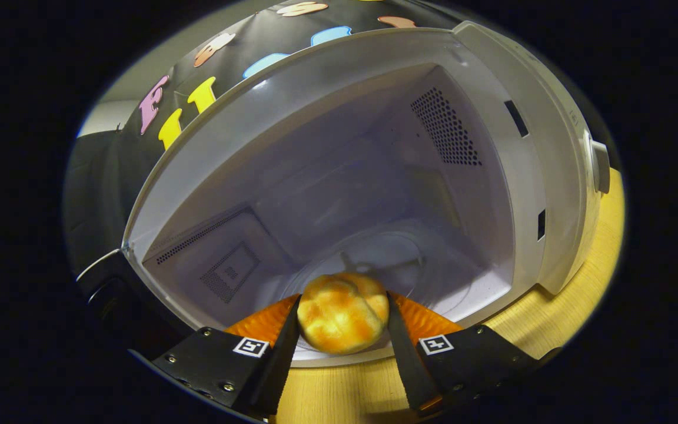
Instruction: Open the microwave, put the food inside, and close the microwave door.
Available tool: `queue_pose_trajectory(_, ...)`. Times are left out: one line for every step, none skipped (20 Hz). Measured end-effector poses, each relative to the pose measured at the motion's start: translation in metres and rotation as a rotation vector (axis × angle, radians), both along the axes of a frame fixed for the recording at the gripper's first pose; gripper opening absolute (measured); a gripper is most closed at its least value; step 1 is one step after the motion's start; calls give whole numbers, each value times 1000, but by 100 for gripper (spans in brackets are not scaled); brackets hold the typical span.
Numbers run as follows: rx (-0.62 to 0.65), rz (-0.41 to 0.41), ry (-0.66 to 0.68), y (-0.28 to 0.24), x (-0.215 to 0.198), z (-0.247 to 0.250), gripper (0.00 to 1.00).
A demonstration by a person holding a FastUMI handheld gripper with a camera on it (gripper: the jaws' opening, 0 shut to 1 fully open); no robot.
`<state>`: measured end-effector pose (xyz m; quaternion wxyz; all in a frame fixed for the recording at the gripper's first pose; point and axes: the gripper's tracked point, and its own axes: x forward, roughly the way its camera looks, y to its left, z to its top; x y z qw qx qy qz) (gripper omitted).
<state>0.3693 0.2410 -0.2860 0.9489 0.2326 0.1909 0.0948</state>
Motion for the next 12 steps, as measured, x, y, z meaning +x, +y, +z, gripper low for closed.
queue_pose_trajectory(-9,-8,-8,0,1,0,82)
queue_pose_trajectory(-20,-17,-13,0,2,1,86)
queue_pose_trajectory(-30,-24,-11,-2,1,1,92)
queue_pose_trajectory(-33,-22,-8,-2,0,2,94)
queue_pose_trajectory(-40,-22,-6,-4,-3,3,98)
queue_pose_trajectory(-53,-19,-9,-6,-7,7,98)
queue_pose_trajectory(-65,-15,-16,-9,-12,13,98)
queue_pose_trajectory(-74,-8,-27,-12,-18,19,98)
queue_pose_trajectory(-82,-3,-38,-15,-26,28,98)
queue_pose_trajectory(-92,6,-54,-19,-35,38,98)
queue_pose_trajectory(-104,14,-73,-22,-46,49,98)
queue_pose_trajectory(-112,27,-89,-24,-59,62,97)
